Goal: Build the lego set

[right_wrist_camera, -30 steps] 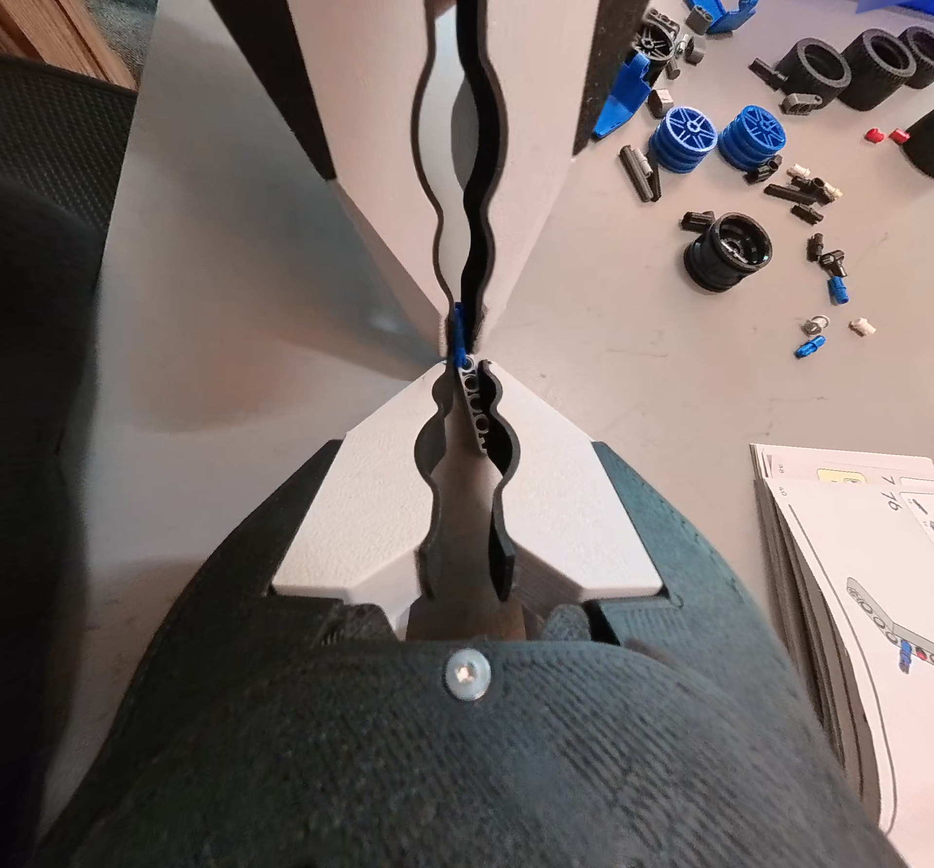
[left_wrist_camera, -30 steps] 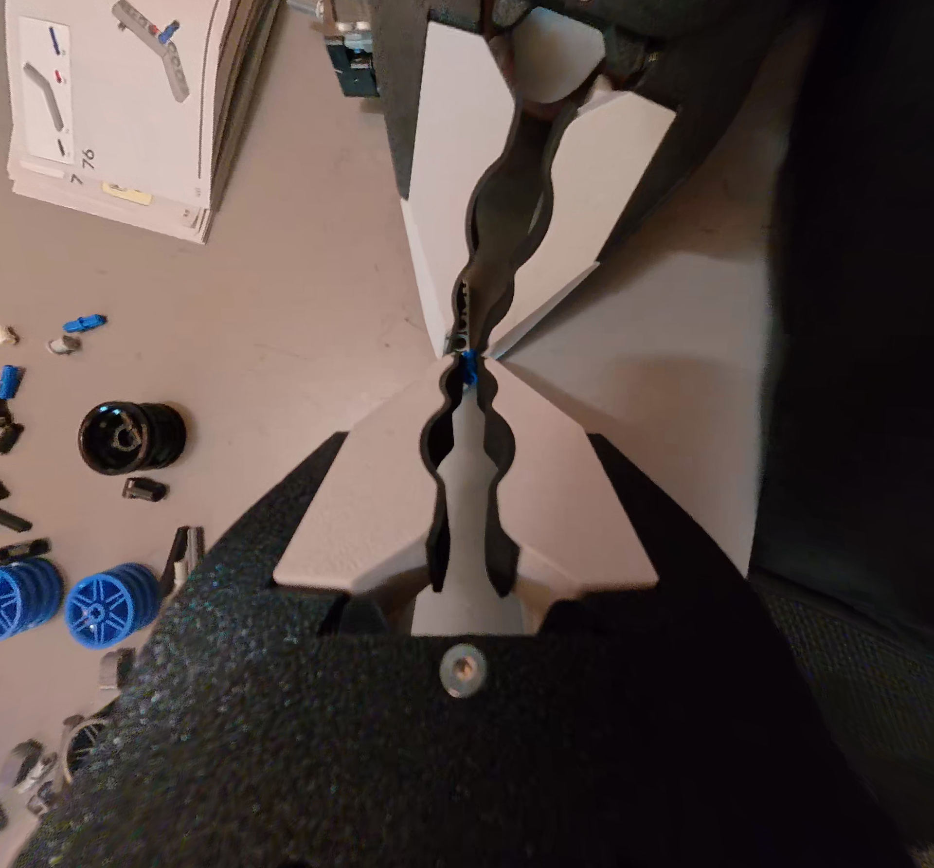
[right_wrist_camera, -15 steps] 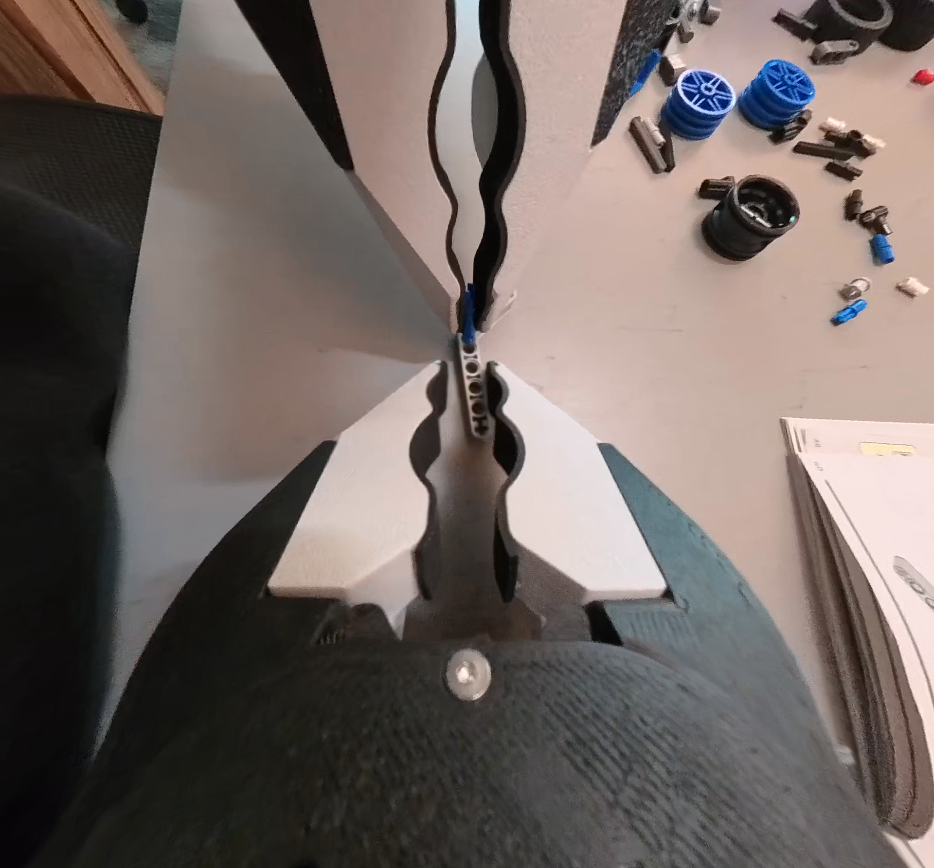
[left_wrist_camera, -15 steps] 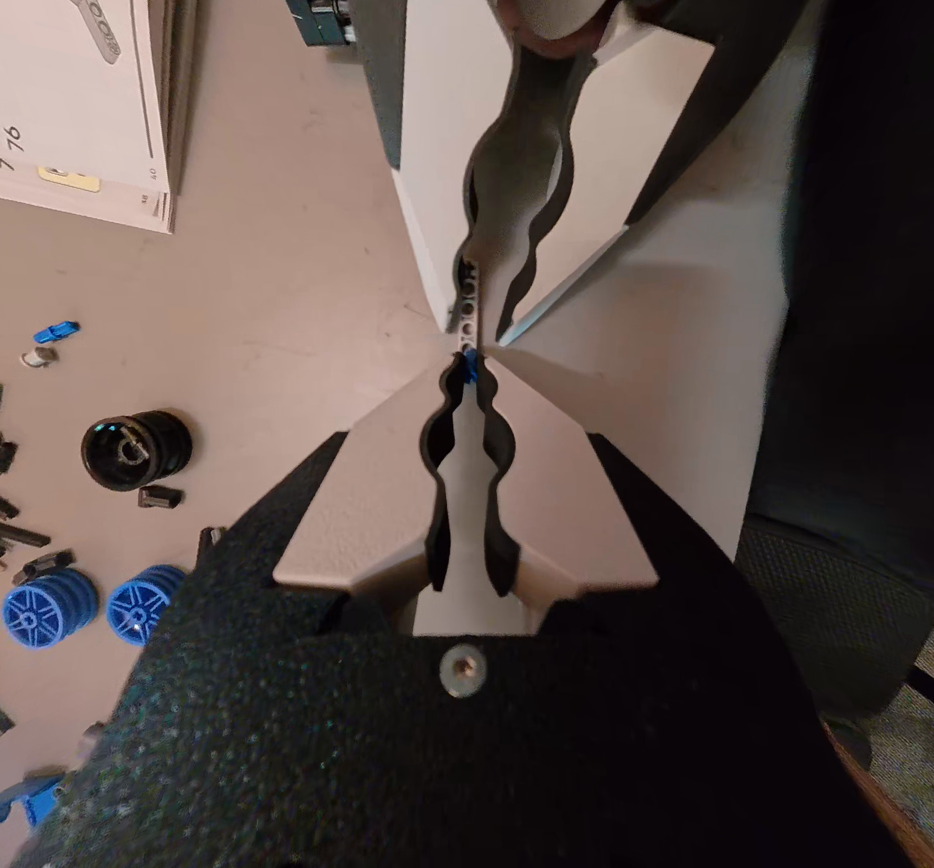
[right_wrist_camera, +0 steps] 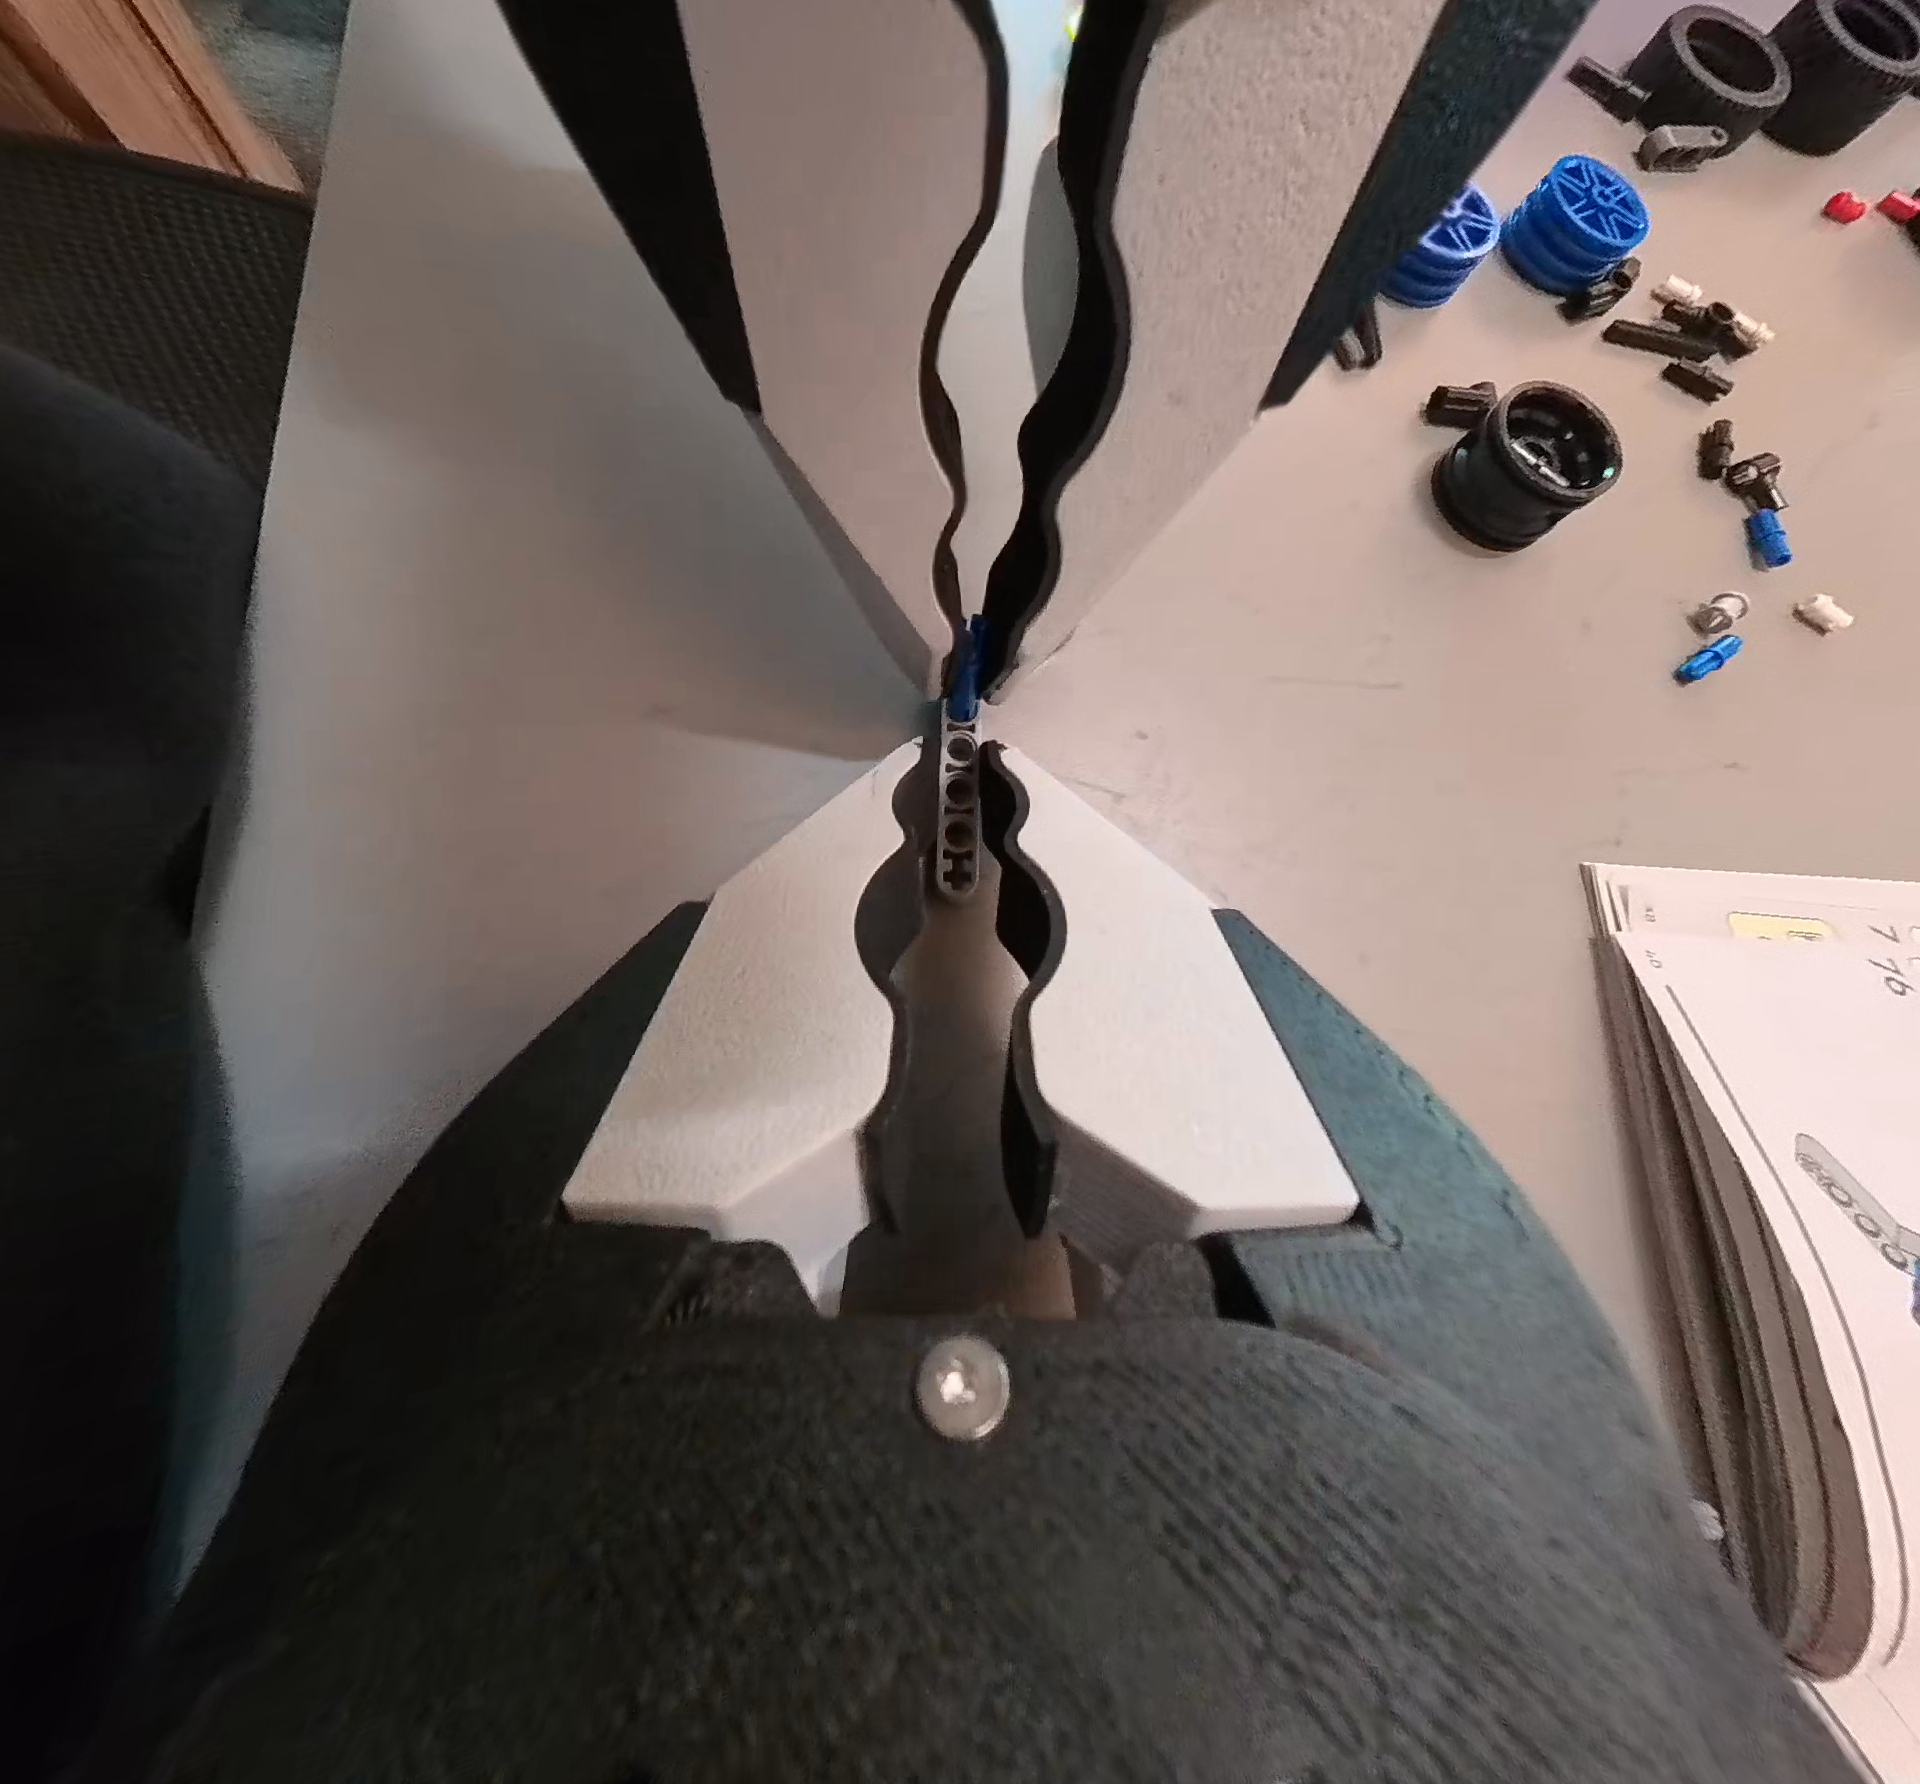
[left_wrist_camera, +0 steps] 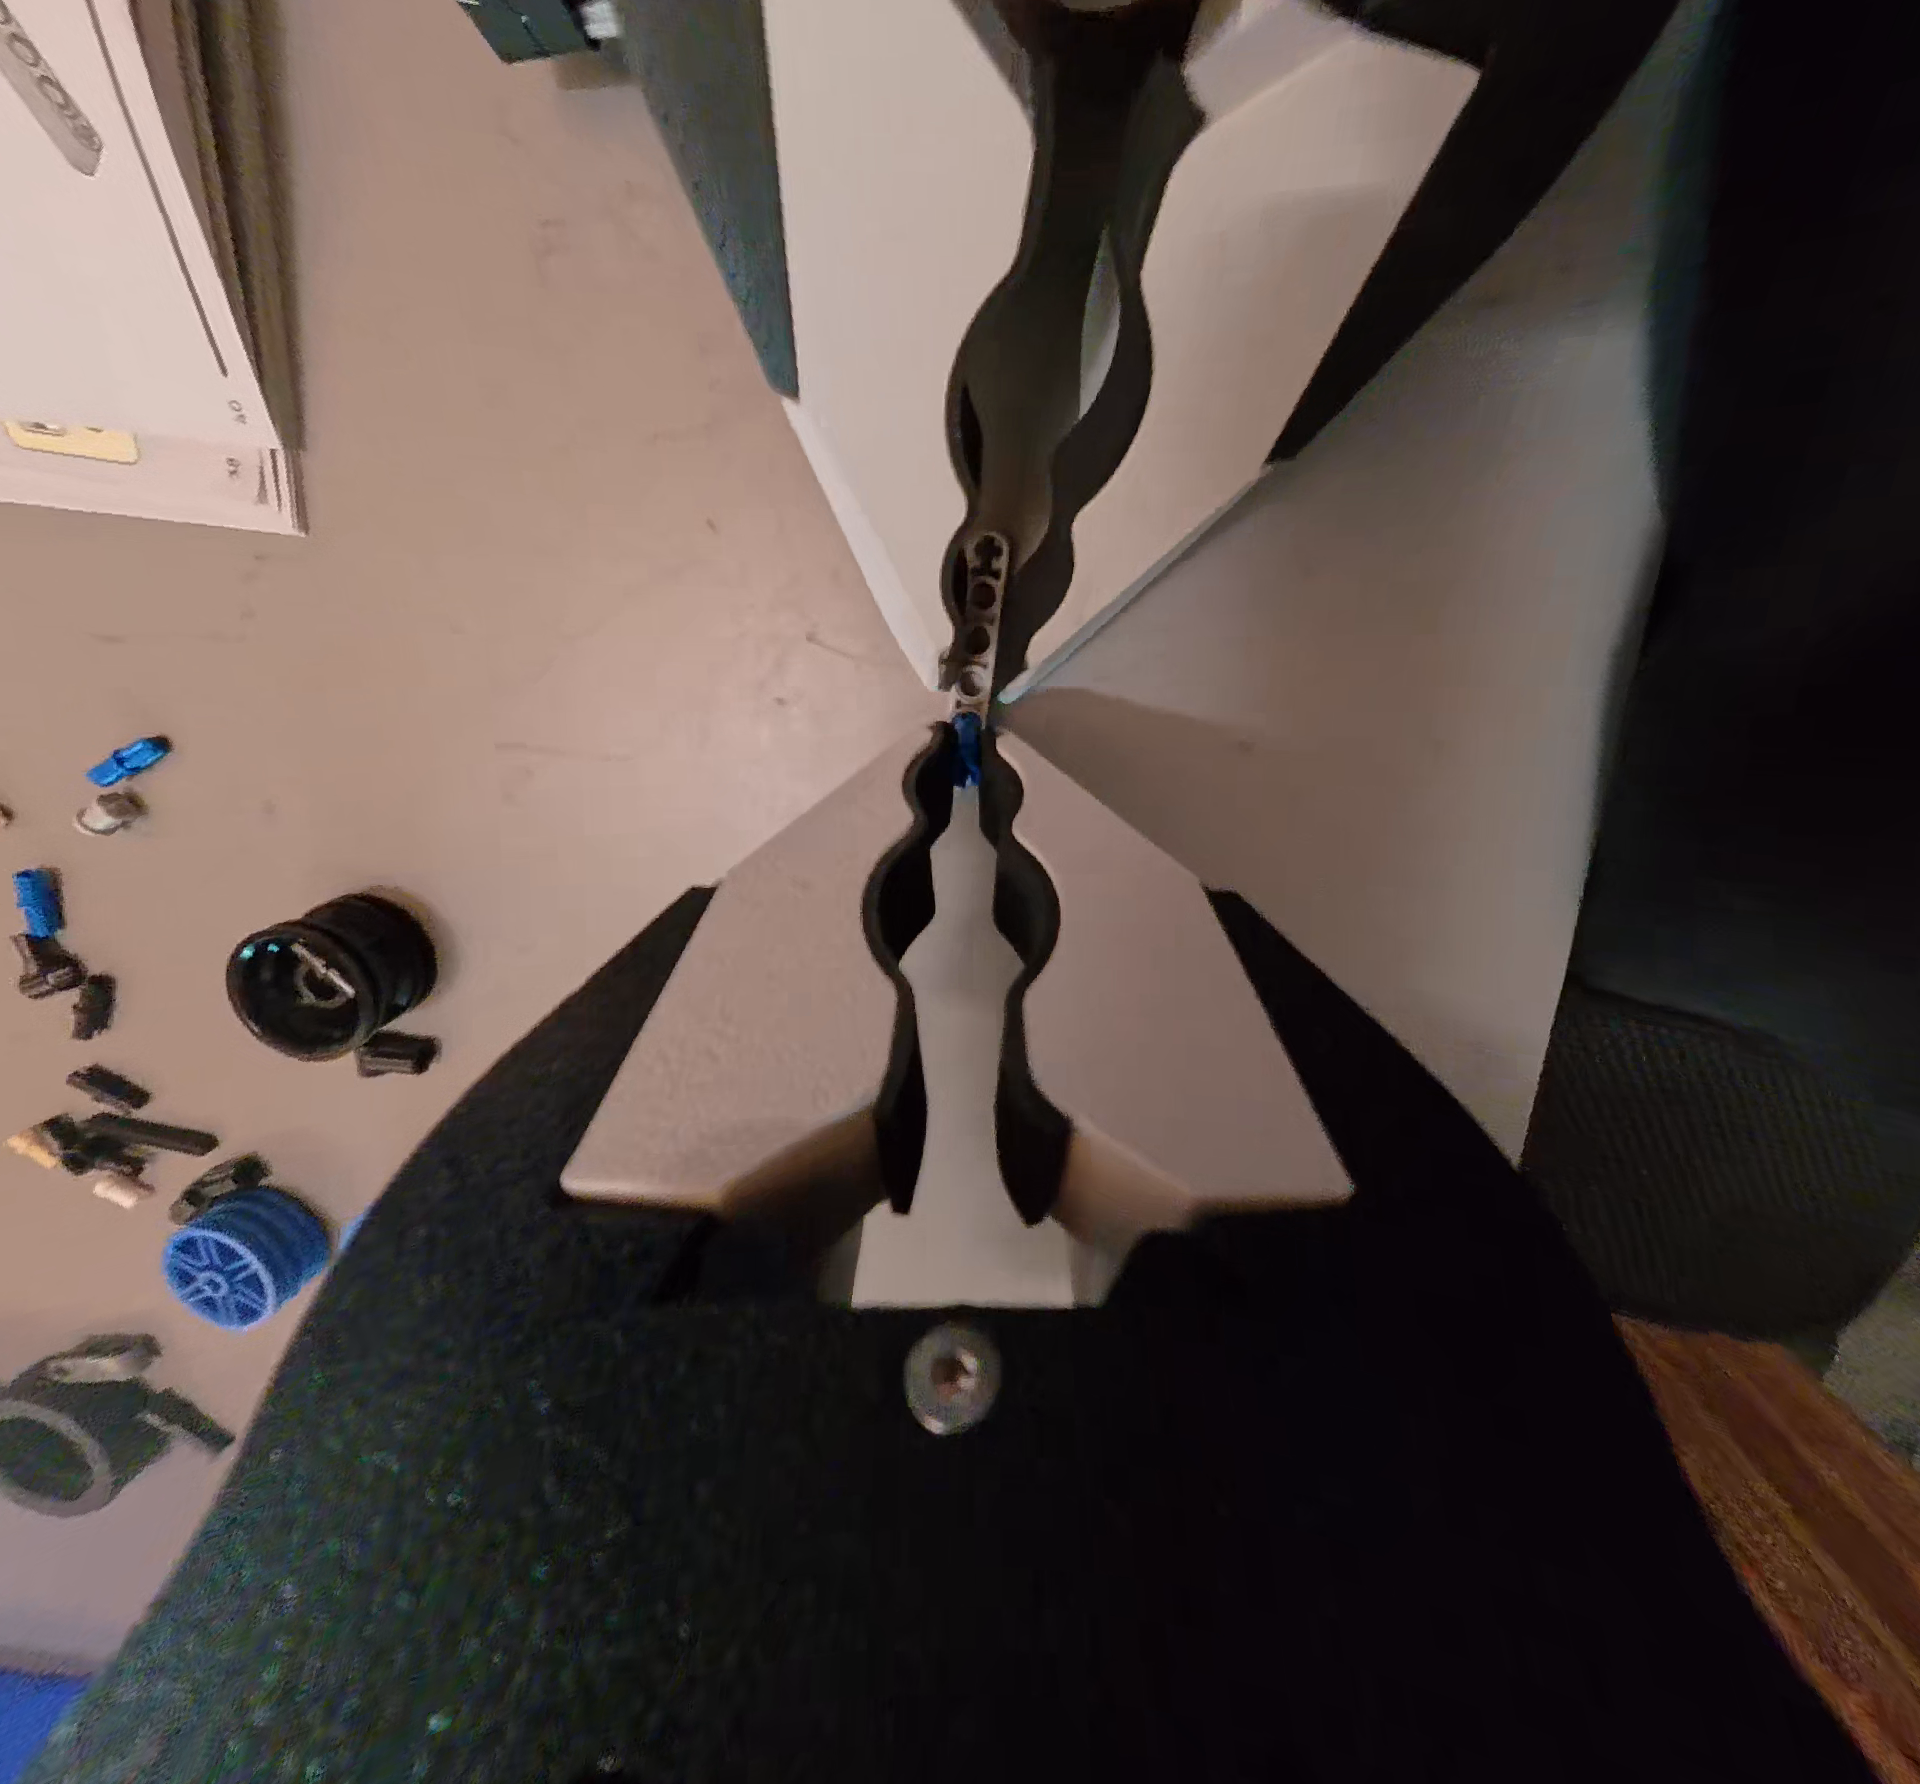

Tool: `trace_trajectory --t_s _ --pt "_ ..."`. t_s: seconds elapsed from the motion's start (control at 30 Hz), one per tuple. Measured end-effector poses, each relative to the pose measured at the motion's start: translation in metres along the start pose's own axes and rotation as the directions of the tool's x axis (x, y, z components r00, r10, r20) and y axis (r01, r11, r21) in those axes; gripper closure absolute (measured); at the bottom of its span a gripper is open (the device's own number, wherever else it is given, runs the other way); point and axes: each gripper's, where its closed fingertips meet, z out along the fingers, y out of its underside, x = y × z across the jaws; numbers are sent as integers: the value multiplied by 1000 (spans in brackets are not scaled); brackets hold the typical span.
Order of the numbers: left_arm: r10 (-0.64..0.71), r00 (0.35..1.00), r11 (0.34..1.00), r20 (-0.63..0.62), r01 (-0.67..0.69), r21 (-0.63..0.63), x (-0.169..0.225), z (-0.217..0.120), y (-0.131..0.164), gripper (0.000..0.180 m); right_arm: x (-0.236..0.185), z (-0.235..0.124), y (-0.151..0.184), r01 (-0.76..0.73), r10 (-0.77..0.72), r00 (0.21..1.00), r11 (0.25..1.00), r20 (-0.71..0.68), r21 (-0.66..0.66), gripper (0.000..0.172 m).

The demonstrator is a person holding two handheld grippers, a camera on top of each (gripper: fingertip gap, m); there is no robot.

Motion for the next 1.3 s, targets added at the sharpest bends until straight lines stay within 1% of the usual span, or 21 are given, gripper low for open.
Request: trace_trajectory --t_s 0.17,0.33,0.43,0.53,0.7,0.83,1.0,1.2,1.23,1.3 --pt "43 999 999 -24 -44 -13 1 1 -2 180 -1 -2 1 0 0 1000 1000 2 1 166" --pt "86 995 996 -44 -88 -25 3 2 -6 180 -2 -7 4 34 -34 999 999 0 6 166" --pt "119 991 991 -60 -122 -45 3 2 -6 179 -3 -11 7 16 -16 1000 1000 27 8 166" --pt "158 986 985 -60 -161 -65 3 2 -6 179 -4 -15 12 -40 39 997 999 66 2 167" --pt "211 975 974 -66 -216 -67 3 2 -8 179 -5 -16 13 -22 21 998 1000 60 4 166" --pt "341 938 936 -53 -345 -68 4 4 -12 179 -6 -20 16 -29 29 998 1000 52 2 166" --pt "465 882 880 -77 -470 -75 5 6 -18 180 -9 -25 20 18 -19 998 1000 62 10 165" --pt "553 828 823 -93 -560 -99 7 8 -25 180 -9 -32 25 52 -52 997 999 52 15 165" --pt "554 827 820 -97 -562 -107 7 8 -25 180 -8 -33 26 56 -57 997 998 47 16 164" --pt "551 828 819 -101 -560 -127 7 8 -25 180 -5 -36 28 60 -61 998 998 27 21 157"
